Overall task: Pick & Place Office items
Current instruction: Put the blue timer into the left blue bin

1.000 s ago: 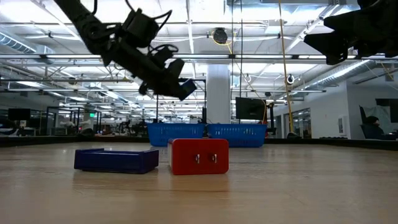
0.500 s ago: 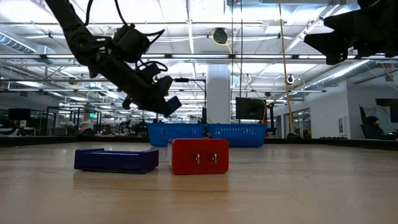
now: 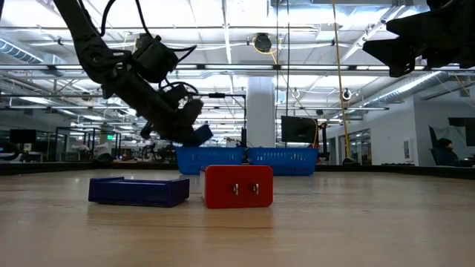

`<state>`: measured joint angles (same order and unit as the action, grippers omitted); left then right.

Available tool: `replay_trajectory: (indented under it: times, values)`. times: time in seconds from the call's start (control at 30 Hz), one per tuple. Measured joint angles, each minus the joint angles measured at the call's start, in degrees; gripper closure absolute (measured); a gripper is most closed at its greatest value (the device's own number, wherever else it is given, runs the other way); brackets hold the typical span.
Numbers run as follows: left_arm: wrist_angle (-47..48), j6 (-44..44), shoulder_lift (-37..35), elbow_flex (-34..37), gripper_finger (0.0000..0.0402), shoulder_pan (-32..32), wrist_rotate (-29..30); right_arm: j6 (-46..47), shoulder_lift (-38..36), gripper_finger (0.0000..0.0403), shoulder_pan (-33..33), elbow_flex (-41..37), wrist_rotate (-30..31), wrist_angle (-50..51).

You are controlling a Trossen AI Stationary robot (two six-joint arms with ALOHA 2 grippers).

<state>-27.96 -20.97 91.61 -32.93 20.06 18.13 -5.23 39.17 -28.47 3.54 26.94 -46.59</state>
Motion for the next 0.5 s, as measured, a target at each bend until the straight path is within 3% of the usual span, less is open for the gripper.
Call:
replay_trajectory:
  times: [0.5]
  values:
    - [-2.11, -0.67, 3.65, -0.02, 0.0341, 0.06, 1.47, 0.01, 0.01, 0.0121, 0.02, 0.01, 0.0, 0.1]
